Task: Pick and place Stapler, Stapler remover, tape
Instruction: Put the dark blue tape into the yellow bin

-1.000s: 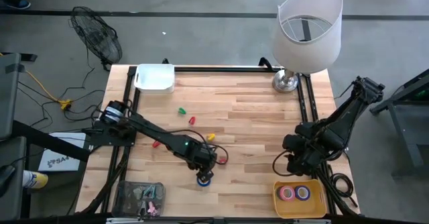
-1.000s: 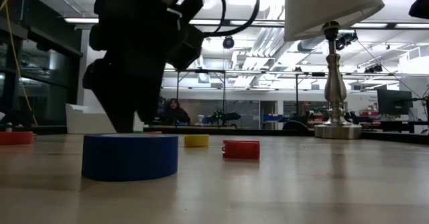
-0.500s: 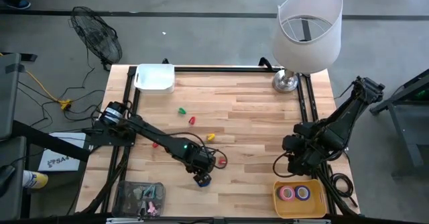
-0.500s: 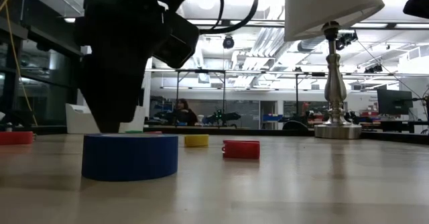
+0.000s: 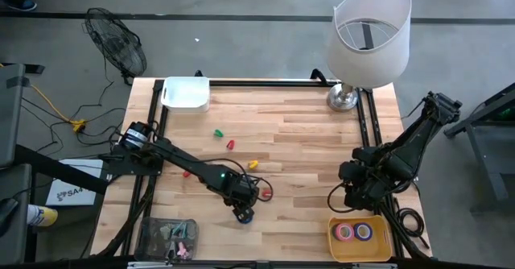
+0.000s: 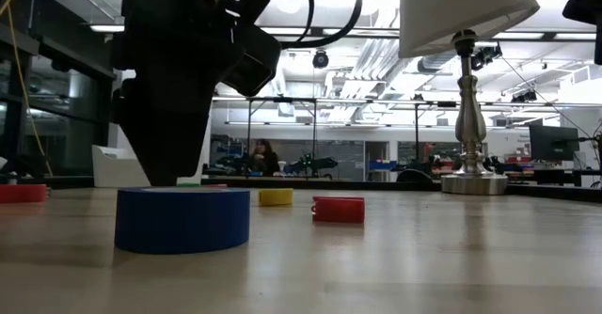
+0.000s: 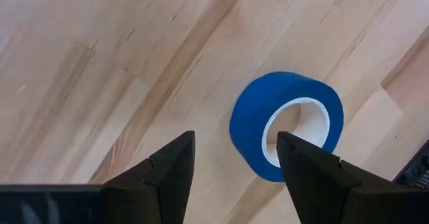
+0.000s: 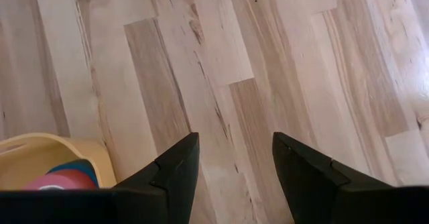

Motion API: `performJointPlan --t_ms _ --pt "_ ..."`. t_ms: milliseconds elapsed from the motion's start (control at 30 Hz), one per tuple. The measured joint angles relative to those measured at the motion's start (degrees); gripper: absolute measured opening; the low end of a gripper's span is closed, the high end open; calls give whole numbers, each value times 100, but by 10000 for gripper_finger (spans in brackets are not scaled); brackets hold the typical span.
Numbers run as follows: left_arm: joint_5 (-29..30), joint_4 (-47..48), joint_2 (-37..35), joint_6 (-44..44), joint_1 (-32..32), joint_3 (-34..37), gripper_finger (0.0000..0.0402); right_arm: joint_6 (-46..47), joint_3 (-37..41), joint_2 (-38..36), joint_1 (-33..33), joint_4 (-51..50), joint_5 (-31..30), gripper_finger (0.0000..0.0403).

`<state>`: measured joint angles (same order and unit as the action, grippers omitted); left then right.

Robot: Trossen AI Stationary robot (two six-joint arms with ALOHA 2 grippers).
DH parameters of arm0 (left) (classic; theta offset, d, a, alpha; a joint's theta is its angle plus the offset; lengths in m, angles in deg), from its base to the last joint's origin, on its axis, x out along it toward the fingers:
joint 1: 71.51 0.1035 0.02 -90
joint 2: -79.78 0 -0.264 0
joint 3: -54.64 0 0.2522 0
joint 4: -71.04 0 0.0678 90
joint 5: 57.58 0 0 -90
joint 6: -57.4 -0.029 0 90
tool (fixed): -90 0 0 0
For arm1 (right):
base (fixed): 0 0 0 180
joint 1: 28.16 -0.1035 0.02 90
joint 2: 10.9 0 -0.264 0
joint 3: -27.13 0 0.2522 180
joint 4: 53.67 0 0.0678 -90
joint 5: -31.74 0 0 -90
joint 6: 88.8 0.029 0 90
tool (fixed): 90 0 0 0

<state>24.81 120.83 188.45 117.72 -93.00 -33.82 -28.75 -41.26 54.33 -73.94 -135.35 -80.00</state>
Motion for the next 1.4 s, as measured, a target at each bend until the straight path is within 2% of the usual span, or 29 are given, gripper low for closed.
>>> performJointPlan --t_ms 267,467,600,800,900,1033,1133,1267,1400 --pt "-375 -336 381 -89 1 -11 206 9 0 0 0 3 -42 181" --pt "-194 -307 443 12 0 -28 199 9 0 0 0 7 -32 181" --pt "-230 -238 450 -14 9 -24 156 9 1 0 -2 6 -38 181" --pt "-266 -154 456 -393 15 -9 42 -8 1 0 -2 14 -45 181" --pt "-136 -182 400 -479 10 1 34 -10 0 0 -2 113 -208 181" --pt "663 -287 283 -754 1 -236 37 -249 0 0 0 699 -567 181" --pt "1569 -354 99 -1265 11 -650 37 -706 0 0 0 1403 -870 181" --pt "2850 -288 65 -2425 9 -1337 36 -1463 2 0 2 2369 -1228 181" --pt "3671 -345 52 -3558 11 -2118 36 -2307 0 0 2 3172 -1433 181"
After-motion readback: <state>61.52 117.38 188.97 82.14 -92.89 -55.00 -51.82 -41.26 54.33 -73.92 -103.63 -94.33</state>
